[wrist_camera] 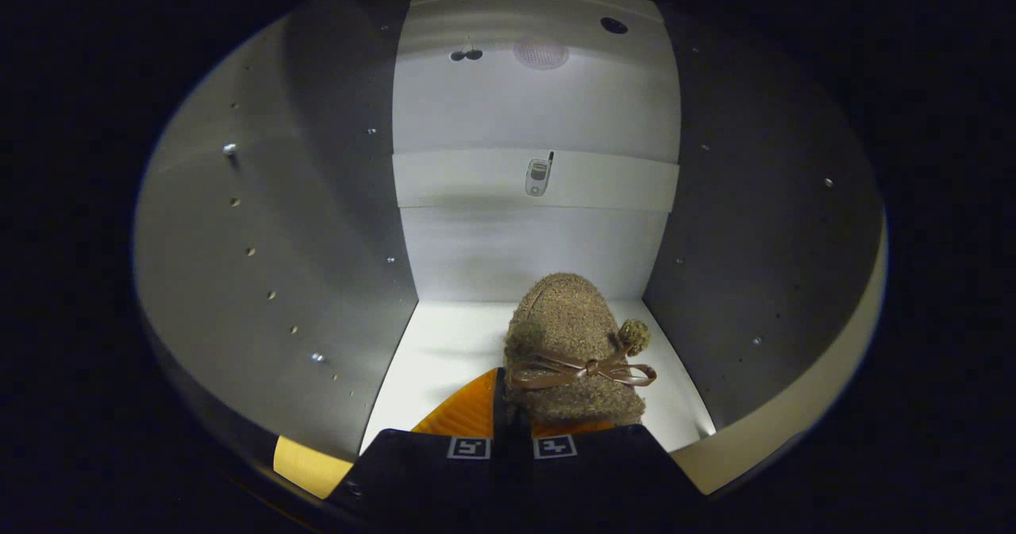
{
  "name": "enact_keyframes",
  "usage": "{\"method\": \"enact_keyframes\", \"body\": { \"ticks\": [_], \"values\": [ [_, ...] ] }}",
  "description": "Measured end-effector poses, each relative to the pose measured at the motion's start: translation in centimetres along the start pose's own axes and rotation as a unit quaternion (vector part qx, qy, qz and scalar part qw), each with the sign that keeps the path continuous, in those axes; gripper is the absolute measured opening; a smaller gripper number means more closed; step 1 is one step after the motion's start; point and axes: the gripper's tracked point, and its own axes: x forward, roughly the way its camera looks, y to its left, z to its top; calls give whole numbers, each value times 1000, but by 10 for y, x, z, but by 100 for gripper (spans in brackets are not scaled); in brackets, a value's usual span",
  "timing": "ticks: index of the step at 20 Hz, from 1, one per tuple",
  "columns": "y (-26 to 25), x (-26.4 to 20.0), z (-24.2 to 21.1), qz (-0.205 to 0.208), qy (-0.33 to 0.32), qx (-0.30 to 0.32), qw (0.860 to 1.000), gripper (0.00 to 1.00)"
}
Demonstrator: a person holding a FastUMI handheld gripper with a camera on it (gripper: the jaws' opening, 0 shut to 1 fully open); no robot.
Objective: Open the shoe cabinet door, grab the shoes and put them into the shoe cabinet, then close the shoe cabinet door.
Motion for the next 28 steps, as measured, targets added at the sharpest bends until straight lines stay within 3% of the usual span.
{"method": "enact_keyframes", "body": {
  "ticks": [8, 13, 15, 16, 17, 19, 23, 24, 26, 28],
  "values": [
    [-3, 91, -16, -9, 49, 11, 999, 5],
    [-9, 101, -25, -19, 60, 2, 998, 5],
    [-7, 98, -28, -20, 64, -5, 998, 7],
    [-7, 93, -30, -21, 69, -9, 997, 14],
    [-8, 94, -33, -24, 75, -12, 997, 13],
    [-7, 87, -36, -24, 76, -17, 997, 32],
    [-6, 67, -28, -17, 60, -6, 998, 58],
    [-5, 57, -25, -14, 53, -6, 998, 75],
    [-4, 42, -20, -15, 41, -10, 999, 87],
    [-1, 20, -13, -11, 27, -8, 1000, 91]
  ]
}}
